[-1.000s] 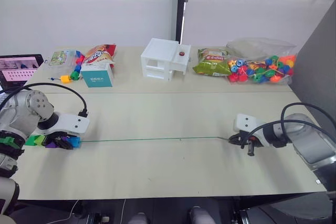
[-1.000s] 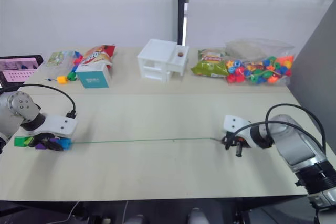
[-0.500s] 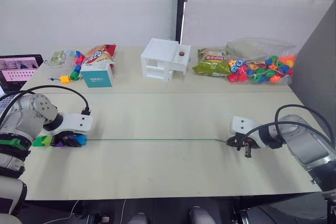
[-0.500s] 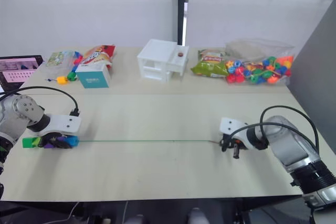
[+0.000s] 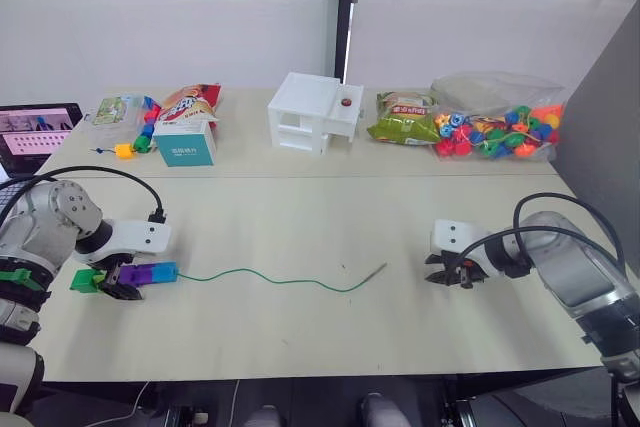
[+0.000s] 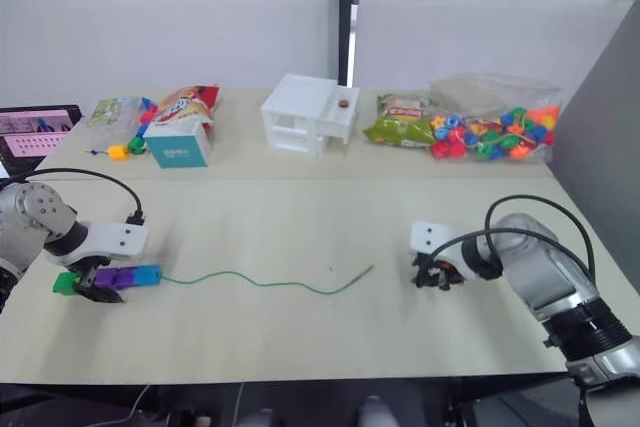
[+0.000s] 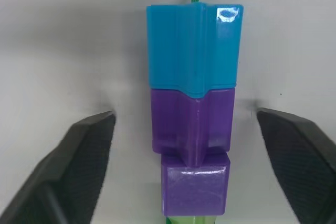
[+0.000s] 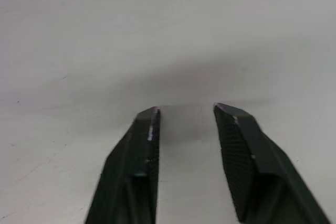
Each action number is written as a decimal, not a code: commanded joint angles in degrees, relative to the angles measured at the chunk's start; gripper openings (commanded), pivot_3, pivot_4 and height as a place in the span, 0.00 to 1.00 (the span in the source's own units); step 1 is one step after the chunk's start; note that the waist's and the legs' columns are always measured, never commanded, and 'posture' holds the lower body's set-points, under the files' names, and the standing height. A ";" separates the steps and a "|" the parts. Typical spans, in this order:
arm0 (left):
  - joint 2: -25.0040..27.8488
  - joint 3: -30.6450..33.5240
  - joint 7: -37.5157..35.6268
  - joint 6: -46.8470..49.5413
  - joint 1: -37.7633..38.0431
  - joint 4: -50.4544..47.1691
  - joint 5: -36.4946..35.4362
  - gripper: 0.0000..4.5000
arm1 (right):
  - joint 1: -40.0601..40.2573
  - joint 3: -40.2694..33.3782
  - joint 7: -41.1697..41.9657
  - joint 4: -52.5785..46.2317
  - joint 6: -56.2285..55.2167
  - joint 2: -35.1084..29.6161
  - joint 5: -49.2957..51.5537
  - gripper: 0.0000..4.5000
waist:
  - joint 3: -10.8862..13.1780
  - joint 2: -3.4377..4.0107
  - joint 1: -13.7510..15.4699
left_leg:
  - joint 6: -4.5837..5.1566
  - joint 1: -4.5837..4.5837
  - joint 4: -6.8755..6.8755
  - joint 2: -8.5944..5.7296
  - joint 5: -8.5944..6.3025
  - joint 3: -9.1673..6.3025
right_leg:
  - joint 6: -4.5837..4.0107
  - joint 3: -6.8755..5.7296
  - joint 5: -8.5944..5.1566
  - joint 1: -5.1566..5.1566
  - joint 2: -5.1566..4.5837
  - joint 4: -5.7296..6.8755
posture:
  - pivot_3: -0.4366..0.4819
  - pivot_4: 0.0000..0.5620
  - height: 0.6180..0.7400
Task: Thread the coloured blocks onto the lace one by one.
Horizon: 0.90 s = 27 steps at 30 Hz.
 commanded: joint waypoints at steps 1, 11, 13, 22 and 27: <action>1.69 2.46 0.64 -0.04 -2.79 -0.07 -0.44 1.00 | -1.61 -2.70 0.62 -0.95 0.38 -1.14 0.33 0.68 | 0.00 0.00 -0.01 | 0.00 0.00 0.00 0.00 0.00 0.00 | 0.00 0.00 0.00 0.00 0.00 0.00 | 0.48 0.27 1.00; 3.23 15.07 -2.69 -0.23 -4.46 5.17 -15.16 1.00 | 3.50 -15.88 -0.24 -2.88 4.34 -2.11 10.01 1.00 | 0.00 0.00 -0.15 | 0.02 -0.01 -0.04 0.02 -0.01 0.00 | 0.00 0.00 0.00 -0.03 0.02 0.01 | 0.48 0.27 1.00; 3.00 19.67 -2.55 0.45 -2.95 6.71 -19.95 1.00 | 5.61 -20.29 -1.78 -3.23 4.96 -0.17 13.54 1.00 | 0.00 0.00 -0.20 | 0.02 -0.01 -0.04 0.02 -0.01 0.00 | 0.00 0.00 0.00 -0.03 0.01 0.02 | 0.48 0.27 1.00; 3.02 39.40 4.08 8.97 11.49 9.63 -34.70 1.00 | 14.21 -32.98 -6.70 -2.56 9.81 4.84 24.14 1.00 | 0.00 0.01 -0.24 | 0.02 0.02 0.00 0.02 -0.01 0.00 | 0.00 0.00 0.00 -0.03 0.01 0.49 | 0.48 0.27 1.00; 1.48 48.55 9.54 13.45 21.89 8.32 -39.94 1.00 | 15.36 -34.21 -10.13 3.33 5.28 8.38 23.41 1.00 | 0.01 0.03 -0.25 | 0.01 0.09 -0.01 0.02 -0.01 0.01 | -0.01 0.03 0.00 -0.03 -0.01 0.56 | 0.48 0.27 1.00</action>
